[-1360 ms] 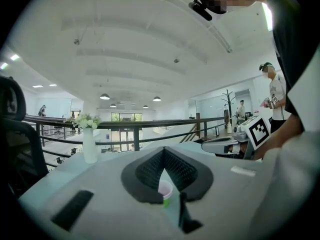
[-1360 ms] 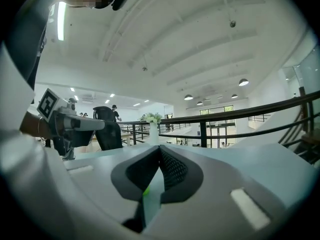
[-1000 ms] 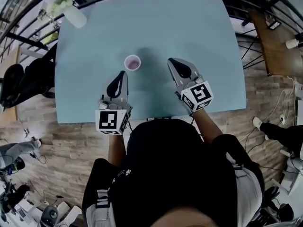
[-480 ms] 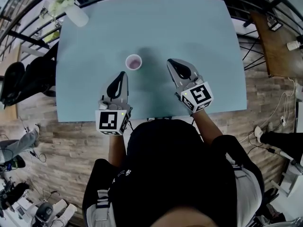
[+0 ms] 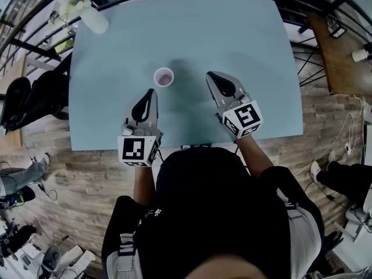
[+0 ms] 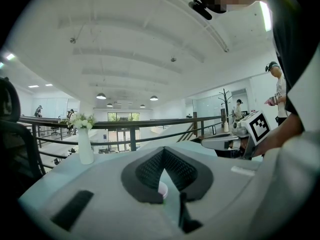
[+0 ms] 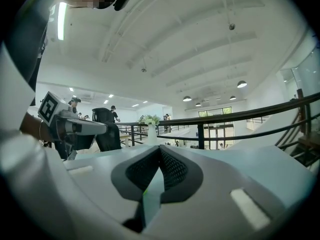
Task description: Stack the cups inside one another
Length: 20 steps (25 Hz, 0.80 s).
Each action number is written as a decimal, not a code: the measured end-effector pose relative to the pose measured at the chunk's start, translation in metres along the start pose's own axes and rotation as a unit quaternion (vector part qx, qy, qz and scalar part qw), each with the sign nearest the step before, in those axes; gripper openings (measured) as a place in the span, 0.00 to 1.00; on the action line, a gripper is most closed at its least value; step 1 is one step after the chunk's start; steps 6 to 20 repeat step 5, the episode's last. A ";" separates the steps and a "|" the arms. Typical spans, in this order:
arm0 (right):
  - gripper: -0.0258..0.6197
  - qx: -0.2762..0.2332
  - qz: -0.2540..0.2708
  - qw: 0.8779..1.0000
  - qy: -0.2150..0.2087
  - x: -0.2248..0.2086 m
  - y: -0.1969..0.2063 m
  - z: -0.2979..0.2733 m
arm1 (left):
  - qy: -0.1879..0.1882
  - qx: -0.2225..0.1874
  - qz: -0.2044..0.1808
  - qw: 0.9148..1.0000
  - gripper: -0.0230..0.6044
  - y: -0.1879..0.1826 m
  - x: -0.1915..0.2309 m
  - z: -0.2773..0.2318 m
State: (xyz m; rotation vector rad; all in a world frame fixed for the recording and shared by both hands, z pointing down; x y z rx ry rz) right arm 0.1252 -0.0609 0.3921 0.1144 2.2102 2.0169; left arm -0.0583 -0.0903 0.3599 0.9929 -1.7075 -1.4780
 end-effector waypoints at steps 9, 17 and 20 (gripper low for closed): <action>0.05 -0.001 -0.001 1.000 0.000 0.002 0.000 -0.001 | 0.002 0.001 -0.002 1.000 0.02 0.001 0.002 0.001; 0.05 -0.001 -0.001 1.000 0.000 0.002 0.000 -0.001 | 0.002 0.001 -0.002 1.000 0.02 0.001 0.002 0.001; 0.05 -0.001 -0.001 1.000 0.000 0.002 0.000 -0.001 | 0.002 0.001 -0.002 1.000 0.02 0.001 0.002 0.001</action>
Point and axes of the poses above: the fingertips, and each gripper's own axes: z backward along the fingers, x to its left, y out of its underside, the point moved 3 cm from there along z, backward along the fingers, and after that the axes turned 10 degrees about y, right-handed, at the moved point
